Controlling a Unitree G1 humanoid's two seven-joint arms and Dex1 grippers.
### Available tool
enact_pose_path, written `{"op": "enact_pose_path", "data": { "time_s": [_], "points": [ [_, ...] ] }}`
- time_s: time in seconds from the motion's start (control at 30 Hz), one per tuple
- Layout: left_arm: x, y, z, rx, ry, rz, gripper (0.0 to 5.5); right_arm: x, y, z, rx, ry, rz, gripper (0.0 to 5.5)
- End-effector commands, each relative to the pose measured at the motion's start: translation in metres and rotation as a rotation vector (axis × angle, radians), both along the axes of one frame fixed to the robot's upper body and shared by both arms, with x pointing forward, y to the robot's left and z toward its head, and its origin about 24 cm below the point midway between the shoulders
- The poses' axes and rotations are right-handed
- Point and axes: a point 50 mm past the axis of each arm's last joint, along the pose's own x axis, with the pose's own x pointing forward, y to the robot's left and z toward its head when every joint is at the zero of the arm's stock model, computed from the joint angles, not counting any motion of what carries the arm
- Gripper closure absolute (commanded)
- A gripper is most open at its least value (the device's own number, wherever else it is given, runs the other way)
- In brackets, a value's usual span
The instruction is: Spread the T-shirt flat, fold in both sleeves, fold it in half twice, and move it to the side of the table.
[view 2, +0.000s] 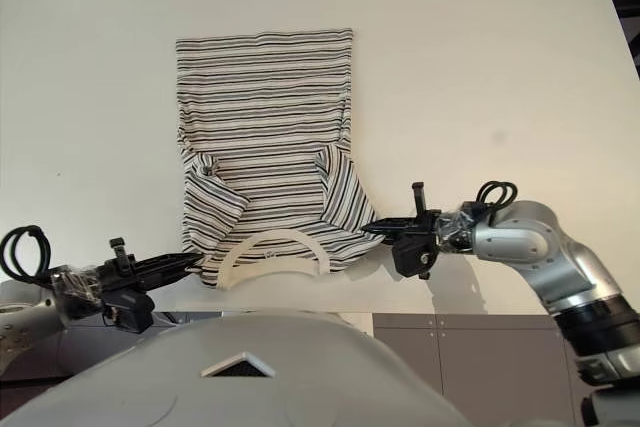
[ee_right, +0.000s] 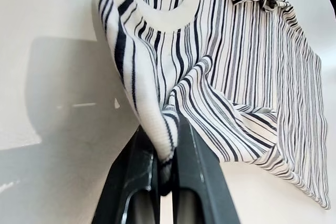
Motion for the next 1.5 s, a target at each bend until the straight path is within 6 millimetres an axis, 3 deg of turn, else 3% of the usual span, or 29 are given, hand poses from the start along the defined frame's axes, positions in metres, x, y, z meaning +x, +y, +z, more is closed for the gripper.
{"op": "enact_pose_path", "data": {
  "time_s": [0.03,0.1,0.2,0.3,0.4,0.53,0.67,0.9,1.07,1.13,1.17,1.2,1.27,1.4,1.5],
  "points": [
    [-0.006,-0.005,0.026,-0.039,0.12,-0.014,5.4,-0.016,-0.008,0.029,-0.003,0.156,-0.027,5.35],
    [-0.011,-0.006,0.039,-0.066,0.173,0.0,5.4,-0.027,-0.012,0.043,-0.003,0.259,-0.063,5.35],
    [-0.01,-0.005,0.055,-0.141,0.217,0.077,5.4,-0.027,-0.015,0.069,0.035,0.362,-0.175,5.35],
    [0.011,-0.005,0.061,-0.211,0.24,0.159,5.4,0.001,-0.008,0.092,0.111,0.35,-0.261,5.35],
    [0.038,-0.002,0.059,-0.251,0.273,0.229,5.4,0.038,0.0,0.103,0.167,0.349,-0.301,5.35],
    [0.091,0.011,0.05,-0.341,0.312,0.361,5.4,0.094,0.008,0.082,0.148,0.448,-0.32,5.35],
    [0.138,0.021,0.042,-0.4,0.398,0.443,5.4,0.138,0.018,0.071,0.149,0.564,-0.342,5.35],
    [0.203,0.017,0.025,-0.359,0.447,0.473,5.4,0.198,0.034,0.059,0.167,0.593,-0.471,5.35],
    [0.231,0.017,0.009,-0.308,0.443,0.515,5.4,0.213,0.038,0.046,0.158,0.579,-0.57,5.35],
    [0.235,0.014,-0.01,-0.222,0.444,0.529,5.4,0.209,0.038,0.03,0.09,0.575,-0.577,5.35],
    [0.234,0.012,-0.024,-0.157,0.443,0.541,5.08,0.206,0.041,0.019,0.05,0.569,-0.575,5.4],
    [0.234,0.013,-0.035,-0.123,0.435,0.567,4.93,0.205,0.044,0.009,0.027,0.553,-0.59,5.09],
    [0.235,0.017,-0.044,-0.144,0.397,0.635,4.67,0.203,0.046,-0.003,0.035,0.545,-0.643,4.81],
    [0.252,0.027,-0.025,-0.325,0.19,0.765,3.97,0.205,0.031,-0.019,0.12,0.474,-0.875,4.0],
    [0.263,0.034,-0.007,-0.439,0.095,0.844,3.79,0.213,0.022,-0.015,0.342,0.5,-1.111,3.48]
  ]
}}
